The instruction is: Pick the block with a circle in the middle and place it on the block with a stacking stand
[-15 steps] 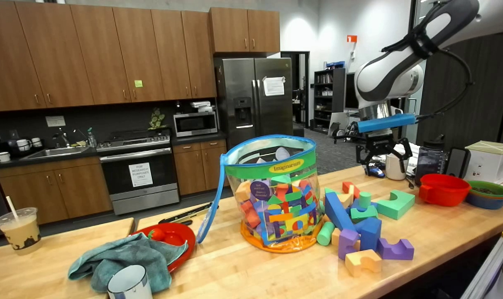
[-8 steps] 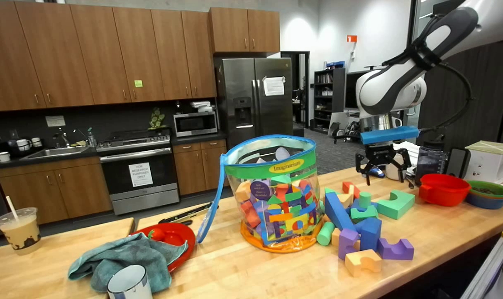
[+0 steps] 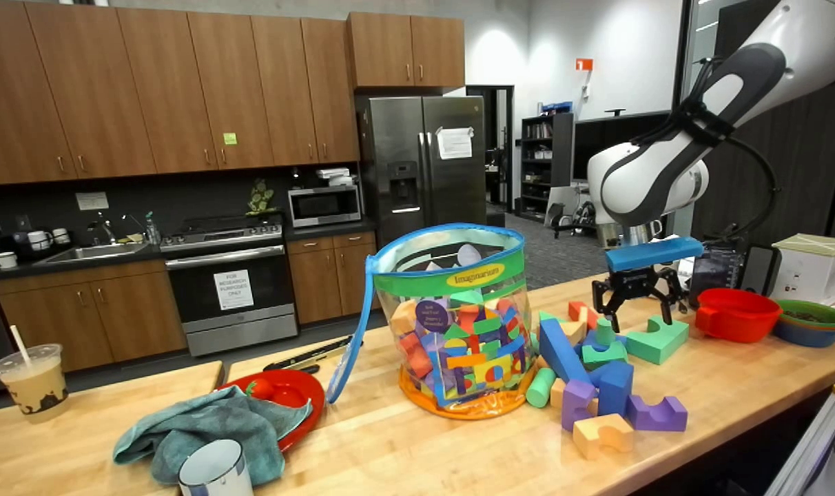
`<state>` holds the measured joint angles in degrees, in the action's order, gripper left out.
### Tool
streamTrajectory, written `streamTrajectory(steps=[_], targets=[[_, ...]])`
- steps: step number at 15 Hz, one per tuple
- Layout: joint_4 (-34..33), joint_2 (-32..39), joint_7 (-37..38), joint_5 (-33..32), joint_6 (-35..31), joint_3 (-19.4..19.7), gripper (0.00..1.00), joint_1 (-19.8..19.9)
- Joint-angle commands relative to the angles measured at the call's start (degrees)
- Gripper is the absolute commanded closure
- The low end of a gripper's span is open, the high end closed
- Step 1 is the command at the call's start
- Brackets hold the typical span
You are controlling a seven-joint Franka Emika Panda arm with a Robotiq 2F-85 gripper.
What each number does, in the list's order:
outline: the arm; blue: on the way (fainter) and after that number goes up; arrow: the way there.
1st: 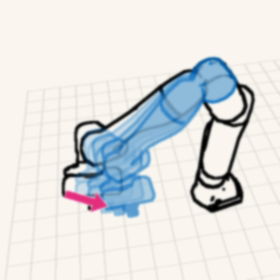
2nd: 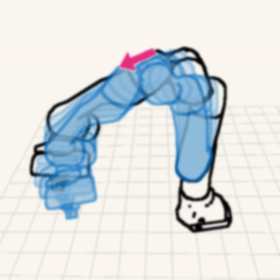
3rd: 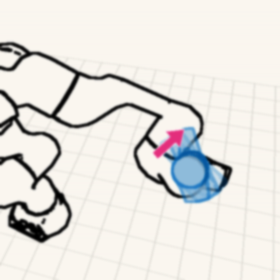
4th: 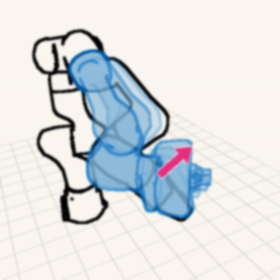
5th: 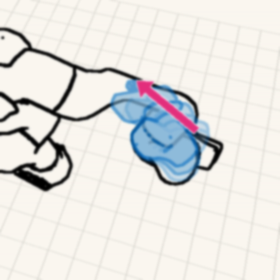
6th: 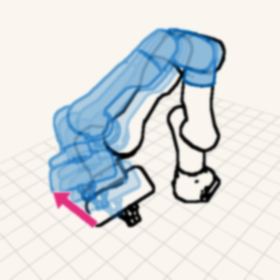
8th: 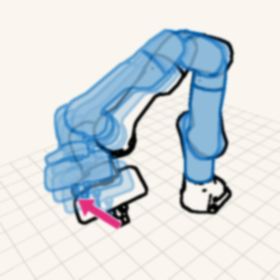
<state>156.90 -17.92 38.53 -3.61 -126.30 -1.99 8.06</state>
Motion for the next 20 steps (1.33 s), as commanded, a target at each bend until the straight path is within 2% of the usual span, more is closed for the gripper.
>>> streamTrajectory(steps=[1, 6, 14, 20], targets=[[0.9, 1.2, -0.9, -1.0, -4.4, -0.2, 0.00, -0.2], [2.4, 2.9, -0.8, -1.9, -9.6, -0.9, 0.00, -0.5], [2.1, 6.0, -0.3, -2.2, -14.0, -1.4, 0.00, -1.6], [2.1, 6.8, -1.4, -1.4, -13.7, -1.1, 0.00, -2.3]])
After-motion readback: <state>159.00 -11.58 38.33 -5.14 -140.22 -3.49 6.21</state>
